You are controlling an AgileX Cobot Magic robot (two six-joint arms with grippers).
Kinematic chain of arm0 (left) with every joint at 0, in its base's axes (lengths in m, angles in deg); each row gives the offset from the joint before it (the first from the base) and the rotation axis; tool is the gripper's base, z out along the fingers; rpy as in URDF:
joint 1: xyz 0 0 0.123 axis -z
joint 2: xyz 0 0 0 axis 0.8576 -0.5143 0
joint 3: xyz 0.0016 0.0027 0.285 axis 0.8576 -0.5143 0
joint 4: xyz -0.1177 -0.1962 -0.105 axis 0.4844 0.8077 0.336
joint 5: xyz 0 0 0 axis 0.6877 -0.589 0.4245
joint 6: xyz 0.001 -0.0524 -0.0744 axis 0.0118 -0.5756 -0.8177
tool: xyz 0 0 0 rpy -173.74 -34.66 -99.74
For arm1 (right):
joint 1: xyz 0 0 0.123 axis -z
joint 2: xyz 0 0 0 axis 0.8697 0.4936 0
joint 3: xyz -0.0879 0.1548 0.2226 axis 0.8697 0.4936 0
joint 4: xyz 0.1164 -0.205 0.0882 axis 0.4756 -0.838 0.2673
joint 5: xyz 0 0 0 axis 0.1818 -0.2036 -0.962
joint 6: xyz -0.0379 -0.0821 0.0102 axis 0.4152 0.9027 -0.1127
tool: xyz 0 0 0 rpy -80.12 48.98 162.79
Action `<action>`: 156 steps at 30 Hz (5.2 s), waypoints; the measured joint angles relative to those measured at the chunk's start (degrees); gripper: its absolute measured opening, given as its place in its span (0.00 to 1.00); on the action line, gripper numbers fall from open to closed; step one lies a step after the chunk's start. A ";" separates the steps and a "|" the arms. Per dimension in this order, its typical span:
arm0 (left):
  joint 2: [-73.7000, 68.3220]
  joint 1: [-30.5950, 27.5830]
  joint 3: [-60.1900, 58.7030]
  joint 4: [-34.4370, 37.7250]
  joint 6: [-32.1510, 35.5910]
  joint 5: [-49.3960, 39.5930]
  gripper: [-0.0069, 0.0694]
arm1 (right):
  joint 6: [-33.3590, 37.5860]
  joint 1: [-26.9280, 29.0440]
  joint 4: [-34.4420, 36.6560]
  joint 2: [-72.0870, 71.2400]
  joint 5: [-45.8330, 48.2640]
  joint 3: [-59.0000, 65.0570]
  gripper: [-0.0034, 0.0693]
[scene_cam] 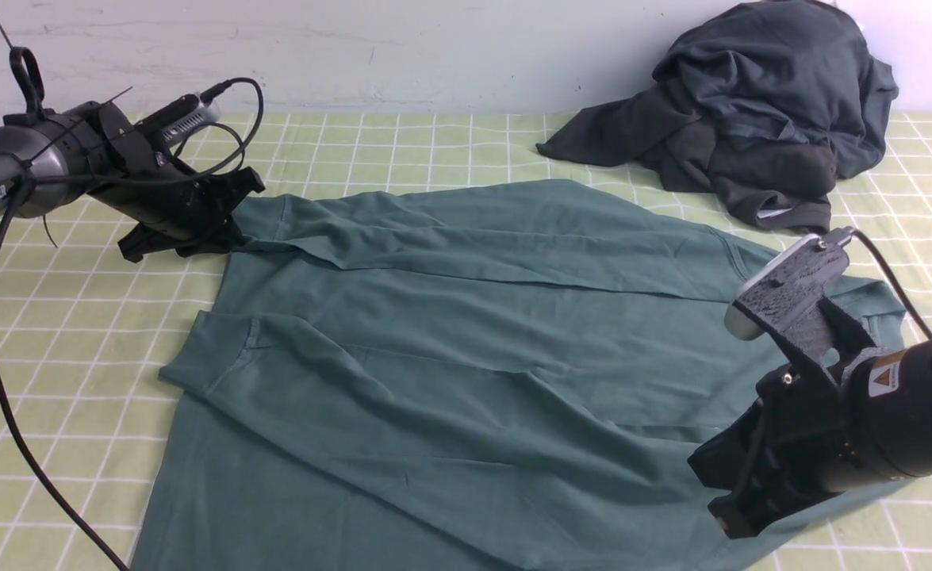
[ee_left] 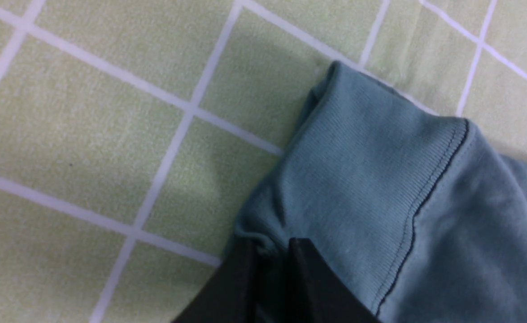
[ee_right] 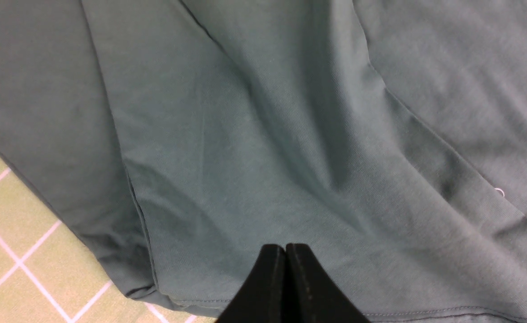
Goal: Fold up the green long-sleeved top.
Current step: Use the left arm to clamp the cuff farthest from it, then use the left arm to drag and drop the cuff onto the cuff closest to the left arm, then use both arms simultaneously to clamp the lower edge of the clothing fabric
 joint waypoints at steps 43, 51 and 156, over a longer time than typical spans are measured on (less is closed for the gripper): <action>46.36 4.20 -39.16 -3.96 31.54 -27.44 0.58 | 1.76 0.00 1.55 0.00 7.10 0.00 0.03; 54.26 24.44 -58.14 -16.29 47.44 -31.80 0.58 | 6.41 0.00 5.01 -1.11 8.95 0.00 0.03; 58.76 27.83 -65.46 -21.53 30.38 -19.32 0.09 | 26.12 12.96 -38.85 10.50 -8.40 6.09 0.04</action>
